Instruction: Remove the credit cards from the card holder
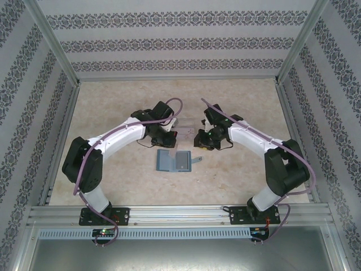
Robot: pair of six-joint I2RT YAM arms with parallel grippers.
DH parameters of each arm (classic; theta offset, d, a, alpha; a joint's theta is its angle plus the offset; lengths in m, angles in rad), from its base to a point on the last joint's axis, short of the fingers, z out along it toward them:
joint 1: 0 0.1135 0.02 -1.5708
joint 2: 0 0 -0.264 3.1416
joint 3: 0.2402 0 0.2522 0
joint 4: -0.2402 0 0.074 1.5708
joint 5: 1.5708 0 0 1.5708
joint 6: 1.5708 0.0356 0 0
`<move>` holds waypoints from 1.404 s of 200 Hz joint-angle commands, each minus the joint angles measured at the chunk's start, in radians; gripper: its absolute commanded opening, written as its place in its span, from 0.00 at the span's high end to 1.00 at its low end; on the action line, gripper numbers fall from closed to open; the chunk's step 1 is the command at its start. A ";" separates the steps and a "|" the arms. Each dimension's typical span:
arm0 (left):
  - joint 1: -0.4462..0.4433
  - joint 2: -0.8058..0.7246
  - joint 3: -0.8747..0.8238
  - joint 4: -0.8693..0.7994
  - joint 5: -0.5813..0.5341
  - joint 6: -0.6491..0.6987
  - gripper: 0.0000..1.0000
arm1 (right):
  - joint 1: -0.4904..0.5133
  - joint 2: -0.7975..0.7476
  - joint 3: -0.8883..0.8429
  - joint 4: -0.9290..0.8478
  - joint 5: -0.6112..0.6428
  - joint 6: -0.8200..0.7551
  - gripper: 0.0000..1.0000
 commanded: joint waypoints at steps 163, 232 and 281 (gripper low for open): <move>-0.006 0.437 0.724 -0.475 -0.123 1.062 1.00 | -0.198 -0.268 -0.154 -0.091 0.001 -0.063 0.74; -0.007 0.479 0.793 -0.440 -0.179 1.194 1.00 | -0.235 -0.294 -0.185 -0.099 -0.008 -0.068 0.74; -0.007 0.542 0.876 -0.450 -0.162 1.230 1.00 | -0.240 -0.297 -0.195 -0.093 -0.008 -0.068 0.74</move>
